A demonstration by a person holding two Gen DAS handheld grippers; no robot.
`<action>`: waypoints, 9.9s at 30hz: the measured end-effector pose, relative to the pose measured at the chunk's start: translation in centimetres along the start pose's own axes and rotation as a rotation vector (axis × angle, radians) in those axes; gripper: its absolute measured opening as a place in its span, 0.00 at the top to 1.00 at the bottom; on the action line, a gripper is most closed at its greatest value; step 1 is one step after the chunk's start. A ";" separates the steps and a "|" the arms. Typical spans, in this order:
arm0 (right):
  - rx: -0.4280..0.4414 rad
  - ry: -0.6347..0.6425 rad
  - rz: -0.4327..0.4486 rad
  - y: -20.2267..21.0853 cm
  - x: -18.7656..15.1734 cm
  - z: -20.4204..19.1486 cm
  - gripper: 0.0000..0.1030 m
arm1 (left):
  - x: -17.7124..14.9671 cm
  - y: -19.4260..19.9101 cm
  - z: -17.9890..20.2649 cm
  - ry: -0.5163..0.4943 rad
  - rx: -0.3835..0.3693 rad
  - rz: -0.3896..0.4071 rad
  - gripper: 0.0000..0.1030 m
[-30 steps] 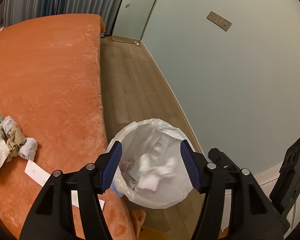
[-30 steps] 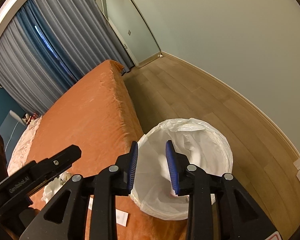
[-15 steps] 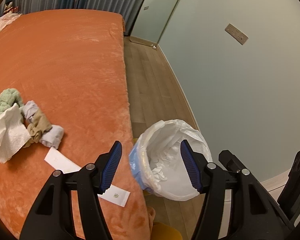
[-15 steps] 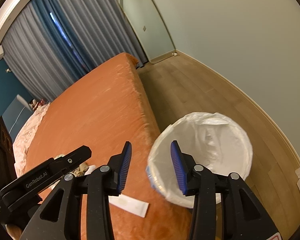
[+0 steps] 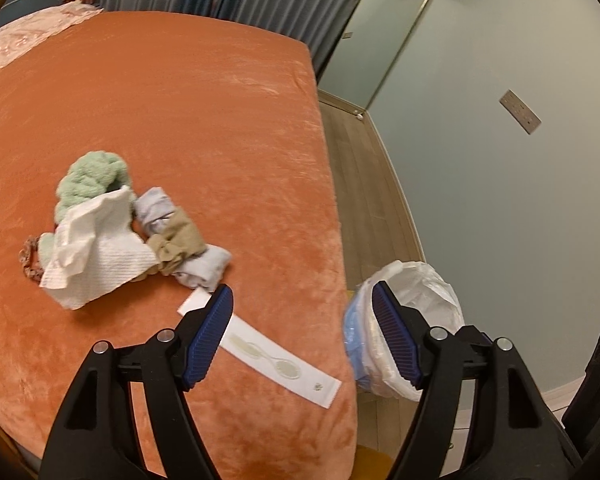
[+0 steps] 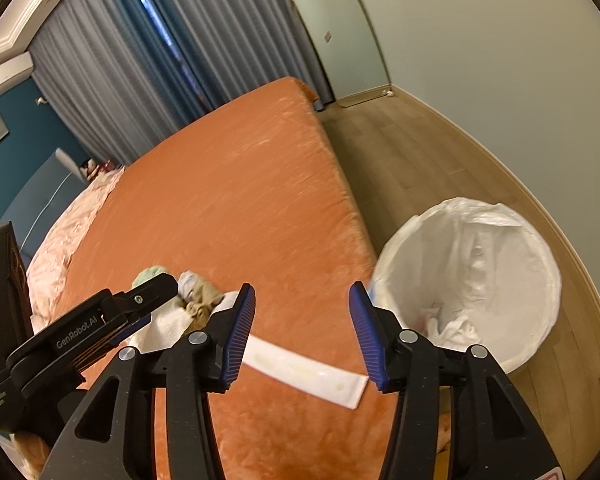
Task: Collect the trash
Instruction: 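Move both tools back over the remaining pile, then grasp white tissue with the left gripper while the right gripper grasps the comb packet, then carry tissue and comb packet over the wastebasket and open both grippers, then move both tools back over the towel and socks on the bed, then grasp the mint-green towel with the left gripper while the right gripper grasps the beige sock, then carry towel and beige sock over the wastebasket and open both grippers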
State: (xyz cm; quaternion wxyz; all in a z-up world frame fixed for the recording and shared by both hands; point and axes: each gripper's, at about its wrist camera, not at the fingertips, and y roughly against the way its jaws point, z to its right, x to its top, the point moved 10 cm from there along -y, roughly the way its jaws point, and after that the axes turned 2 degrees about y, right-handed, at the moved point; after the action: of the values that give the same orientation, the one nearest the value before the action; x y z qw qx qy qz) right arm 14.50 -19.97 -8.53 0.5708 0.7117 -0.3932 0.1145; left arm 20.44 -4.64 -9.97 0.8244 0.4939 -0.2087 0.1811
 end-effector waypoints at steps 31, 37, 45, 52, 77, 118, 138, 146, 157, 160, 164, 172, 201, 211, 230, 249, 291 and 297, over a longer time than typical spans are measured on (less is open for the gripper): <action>0.007 0.074 -0.220 -10.4 -7.6 -7.8 0.47 | 2.7 -3.8 -19.7 0.035 0.274 -0.031 0.44; -0.017 0.084 -0.252 -13.5 -7.9 -6.7 0.47 | 1.9 -5.9 -19.8 0.030 0.242 -0.101 0.95; -0.042 0.125 -0.352 -17.6 -9.7 -3.3 0.47 | -1.6 -5.5 -16.5 0.001 0.163 -0.141 0.96; 0.034 0.087 -0.450 -18.3 -12.7 -1.7 0.46 | -6.5 -5.6 -14.4 -0.003 0.102 -0.225 0.96; -0.079 0.429 -0.442 -15.9 -20.7 -8.1 0.41 | -10.3 -1.9 -15.1 0.044 0.083 -0.240 0.96; -0.131 -0.101 -0.091 1.0 -3.2 15.4 0.64 | -6.4 -3.8 20.1 -0.285 -0.289 -0.189 0.96; -0.168 -0.100 -0.139 -3.1 -1.5 17.3 0.59 | -4.2 -6.3 17.0 -0.296 -0.084 -0.102 0.48; -0.207 -0.084 -0.078 -2.3 0.1 16.4 0.43 | -3.4 -5.5 14.7 -0.271 -0.044 -0.061 0.34; -0.198 -0.041 -0.059 -0.3 0.3 13.3 0.40 | -3.0 -3.6 11.4 -0.218 -0.036 -0.052 0.34; -0.192 -0.026 -0.056 -0.1 0.2 11.9 0.38 | -2.6 -2.8 10.0 -0.200 -0.024 -0.040 0.34; -0.180 0.003 -0.057 0.0 -0.1 9.7 0.38 | -2.2 -1.8 8.2 -0.177 -0.007 -0.024 0.34; -0.143 0.063 -0.061 -0.2 -0.7 4.4 0.34 | -1.2 0.3 3.6 -0.129 0.037 0.007 0.31; -0.052 0.235 -0.147 -6.9 -6.4 -11.3 0.34 | 0.0 3.5 -20.0 0.127 0.310 0.057 0.14; -0.034 0.247 -0.201 -12.8 -7.1 -14.9 0.34 | 0.5 0.8 -25.6 0.181 0.388 0.011 0.14; -0.046 0.268 -0.337 -24.2 -8.0 -17.7 0.60 | 1.1 -6.6 -26.4 0.244 0.256 -0.159 0.61; 0.080 0.206 -0.179 -14.8 -2.5 -17.6 0.92 | 5.4 1.5 -17.8 0.129 0.174 0.006 0.74; -0.118 -0.162 0.131 6.2 3.0 14.2 0.92 | -1.1 0.4 21.9 -0.353 -0.154 0.014 0.64; -0.126 -0.176 0.120 5.4 3.2 15.3 0.92 | -0.8 0.2 21.9 -0.371 -0.106 0.045 0.51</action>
State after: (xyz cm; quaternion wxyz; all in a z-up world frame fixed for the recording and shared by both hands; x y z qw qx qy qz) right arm 8.50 -35.41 -7.58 0.5696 0.6571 -0.4900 0.0606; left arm 16.07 -24.08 -0.96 0.7923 0.4701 -0.3774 0.0940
